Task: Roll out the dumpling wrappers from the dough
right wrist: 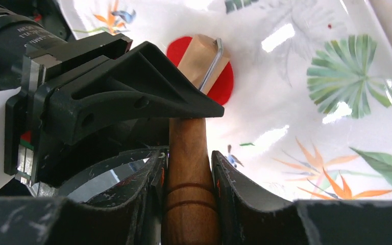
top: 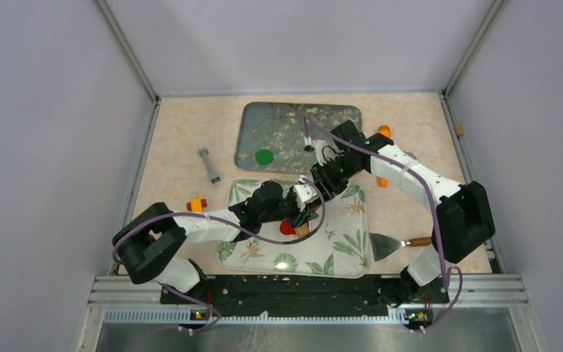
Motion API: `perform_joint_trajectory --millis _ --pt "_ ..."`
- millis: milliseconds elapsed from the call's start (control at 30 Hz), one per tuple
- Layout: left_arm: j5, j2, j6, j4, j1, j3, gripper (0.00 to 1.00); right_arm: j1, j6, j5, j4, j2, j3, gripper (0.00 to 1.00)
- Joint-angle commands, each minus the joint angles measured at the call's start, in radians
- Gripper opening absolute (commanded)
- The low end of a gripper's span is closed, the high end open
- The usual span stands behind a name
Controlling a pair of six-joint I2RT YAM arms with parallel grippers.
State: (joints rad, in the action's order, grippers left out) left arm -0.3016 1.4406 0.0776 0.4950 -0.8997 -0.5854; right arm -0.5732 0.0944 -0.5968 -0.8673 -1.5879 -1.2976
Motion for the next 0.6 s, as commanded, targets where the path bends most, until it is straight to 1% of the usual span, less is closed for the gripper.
perform_joint_trajectory --millis 0,100,233,400,567 --pt "-0.061 0.059 0.044 0.129 -0.016 -0.029 0.00 0.010 0.029 0.114 0.072 0.016 0.038 0.00" --pt "-0.080 0.135 0.043 0.197 -0.016 -0.005 0.00 0.010 0.026 0.151 0.106 -0.011 0.074 0.00" --pt "-0.102 0.268 0.024 0.306 -0.030 -0.010 0.00 0.013 0.037 0.213 0.099 -0.036 0.097 0.00" --pt "-0.100 0.405 -0.003 0.419 -0.034 -0.040 0.00 0.038 0.032 0.228 0.085 -0.046 0.130 0.00" --pt "-0.101 0.482 -0.034 0.497 -0.040 -0.074 0.00 0.046 0.031 0.238 0.074 -0.040 0.132 0.00"
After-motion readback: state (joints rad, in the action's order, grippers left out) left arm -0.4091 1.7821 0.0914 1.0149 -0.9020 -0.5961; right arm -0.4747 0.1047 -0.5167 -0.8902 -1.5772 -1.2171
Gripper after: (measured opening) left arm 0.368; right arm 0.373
